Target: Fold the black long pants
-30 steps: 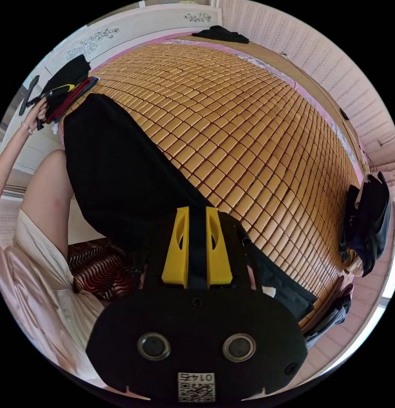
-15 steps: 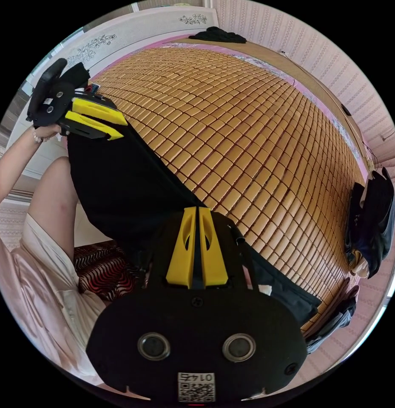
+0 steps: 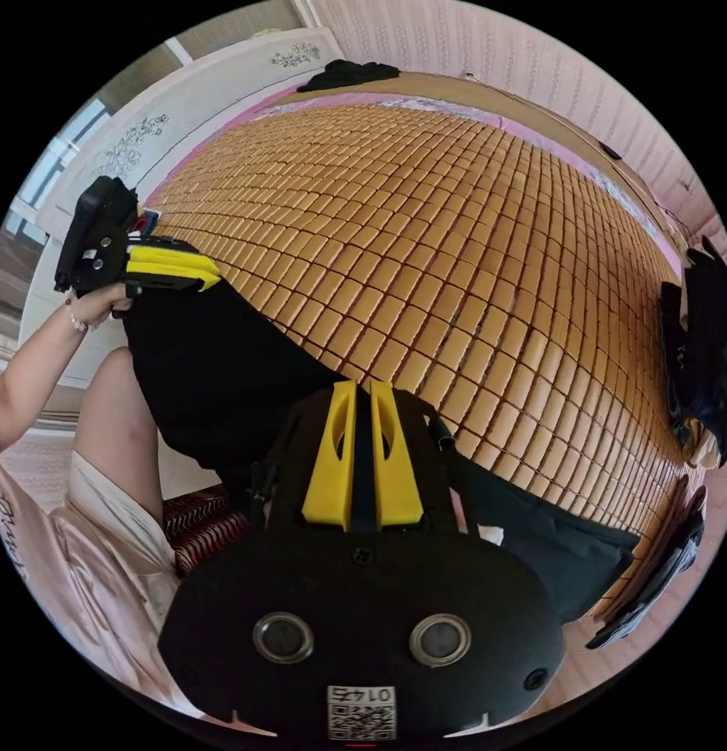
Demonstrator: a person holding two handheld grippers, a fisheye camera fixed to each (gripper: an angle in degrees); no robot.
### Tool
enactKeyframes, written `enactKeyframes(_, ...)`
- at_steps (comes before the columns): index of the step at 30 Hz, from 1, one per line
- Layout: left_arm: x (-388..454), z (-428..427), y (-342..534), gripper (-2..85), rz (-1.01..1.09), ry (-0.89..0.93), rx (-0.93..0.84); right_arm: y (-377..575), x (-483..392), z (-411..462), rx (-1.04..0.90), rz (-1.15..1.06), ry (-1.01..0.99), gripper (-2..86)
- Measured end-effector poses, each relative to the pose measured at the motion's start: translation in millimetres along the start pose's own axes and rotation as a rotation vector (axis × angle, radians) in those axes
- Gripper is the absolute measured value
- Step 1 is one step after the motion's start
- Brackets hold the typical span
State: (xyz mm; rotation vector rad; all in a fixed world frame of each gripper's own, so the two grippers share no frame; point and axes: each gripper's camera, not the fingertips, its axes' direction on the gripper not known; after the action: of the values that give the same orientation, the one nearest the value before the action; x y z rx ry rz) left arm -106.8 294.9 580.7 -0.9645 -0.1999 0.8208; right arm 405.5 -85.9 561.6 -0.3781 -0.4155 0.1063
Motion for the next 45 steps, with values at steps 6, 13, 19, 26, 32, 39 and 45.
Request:
enactKeyframes(6, 20.6, -36.7, 37.3, 1.9, 0.015, 0.092, 0.093, 147.4, 112.3, -72.9, 0.263, 0.543, 0.042, 11.1)
enactKeyframes(13, 86.2, -28.1, 46.8, 4.6, 0.112, 0.311, 0.091, 311.0, 202.7, -96.7, 0.454, 1.159, 0.055, 11.2)
enactKeyframes(19, 97.6, -27.0, 14.7, 5.5, 0.154, 0.197, 0.094, 230.1, 253.6, -113.2, 0.306, 0.861, 0.379, 9.8)
enactKeyframes(26, 80.2, -5.5, -24.6, 7.6, 0.1, 0.084, 0.068, 207.3, 329.2, -82.8, 0.127, 0.94, 0.301, 2.1)
enactKeyframes(32, 75.0, 6.0, -20.5, 7.5, 0.103, 0.1, 0.023, 217.9, 305.3, -116.7, 0.276, 0.84, 0.365, -0.5)
enactKeyframes(39, 58.8, 1.1, -6.4, 7.2, 0.056, 0.138, 0.025, 201.9, 329.4, -91.1, 0.249, 0.866, 0.303, 1.7)
enactKeyframes(45, 29.1, -21.7, 23.6, 7.0, -0.059, 0.21, 0.093, 250.0, 312.7, -91.5, 0.402, 0.921, 0.207, 7.9)
